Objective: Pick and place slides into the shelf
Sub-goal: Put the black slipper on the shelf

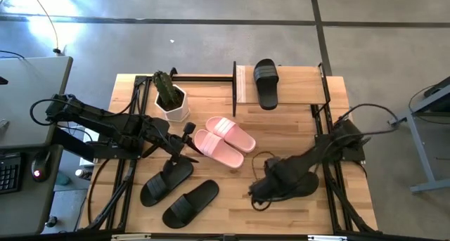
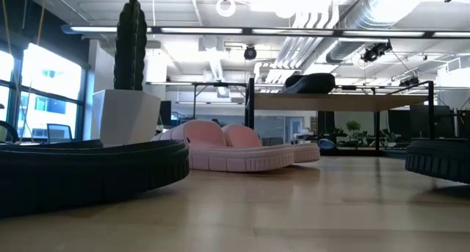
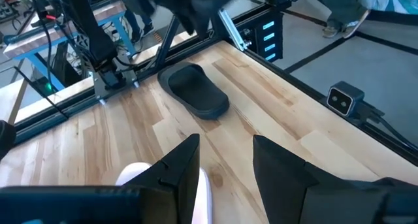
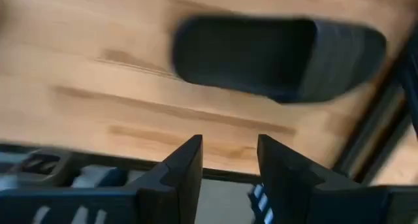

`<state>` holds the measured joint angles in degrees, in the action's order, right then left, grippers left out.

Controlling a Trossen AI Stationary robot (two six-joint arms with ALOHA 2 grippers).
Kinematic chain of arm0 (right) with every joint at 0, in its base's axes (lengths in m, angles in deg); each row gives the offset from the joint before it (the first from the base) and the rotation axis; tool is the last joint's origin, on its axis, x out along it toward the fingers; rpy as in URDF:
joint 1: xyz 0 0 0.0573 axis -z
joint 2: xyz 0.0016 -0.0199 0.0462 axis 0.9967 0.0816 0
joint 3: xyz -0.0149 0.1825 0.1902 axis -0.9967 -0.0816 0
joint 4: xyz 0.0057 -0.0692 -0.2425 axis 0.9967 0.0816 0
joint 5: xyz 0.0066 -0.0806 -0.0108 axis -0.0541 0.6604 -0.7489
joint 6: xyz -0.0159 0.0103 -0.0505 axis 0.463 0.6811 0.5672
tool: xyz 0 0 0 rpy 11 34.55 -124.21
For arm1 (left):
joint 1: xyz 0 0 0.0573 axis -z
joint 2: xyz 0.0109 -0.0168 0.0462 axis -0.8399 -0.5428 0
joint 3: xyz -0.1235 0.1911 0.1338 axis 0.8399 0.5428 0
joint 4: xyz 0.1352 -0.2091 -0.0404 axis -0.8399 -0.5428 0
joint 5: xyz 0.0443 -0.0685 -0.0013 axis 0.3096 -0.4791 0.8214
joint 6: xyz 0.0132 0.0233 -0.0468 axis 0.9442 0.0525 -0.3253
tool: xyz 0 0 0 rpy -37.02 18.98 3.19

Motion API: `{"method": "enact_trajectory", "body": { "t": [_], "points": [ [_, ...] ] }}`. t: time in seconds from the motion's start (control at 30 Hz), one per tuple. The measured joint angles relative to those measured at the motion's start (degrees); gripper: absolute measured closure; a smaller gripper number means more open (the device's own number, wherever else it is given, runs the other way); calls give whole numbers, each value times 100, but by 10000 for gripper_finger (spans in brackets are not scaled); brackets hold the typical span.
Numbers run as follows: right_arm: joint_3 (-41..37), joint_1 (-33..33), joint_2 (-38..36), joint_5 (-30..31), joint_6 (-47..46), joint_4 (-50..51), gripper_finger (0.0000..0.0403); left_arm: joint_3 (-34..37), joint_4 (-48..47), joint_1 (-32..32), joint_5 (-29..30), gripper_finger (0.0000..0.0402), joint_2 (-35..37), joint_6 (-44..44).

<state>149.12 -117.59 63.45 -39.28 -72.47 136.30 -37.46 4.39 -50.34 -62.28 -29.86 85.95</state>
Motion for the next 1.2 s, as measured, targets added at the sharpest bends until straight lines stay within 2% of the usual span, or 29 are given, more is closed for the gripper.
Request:
{"method": "enact_trajectory", "body": {
  "t": [0.2, 0.43, 0.63, 0.7, 1.07, 1.2],
  "points": [
    [-141, -17, 312, -729, -492, -3, 267, 0, -1, 0, 0, 273, 0, 2],
    [-265, -179, 345, -332, -951, -6, 267, 0, -5, 0, 0, 273, 0, 2],
    [-1102, -384, 351, -960, -1020, 6, 267, 0, -5, -1, 0, 273, 0, 2],
    [-1279, -428, 351, -1006, -1022, 11, 267, 0, -5, -2, 0, 273, 0, 2],
    [-1459, -299, 351, -209, -1013, -3, 267, 0, -18, 0, -151, 273, 0, 4],
    [-1459, -299, 352, -125, -1016, -2, 267, 0, -24, 0, -151, 273, 0, 3]
  ]
}}
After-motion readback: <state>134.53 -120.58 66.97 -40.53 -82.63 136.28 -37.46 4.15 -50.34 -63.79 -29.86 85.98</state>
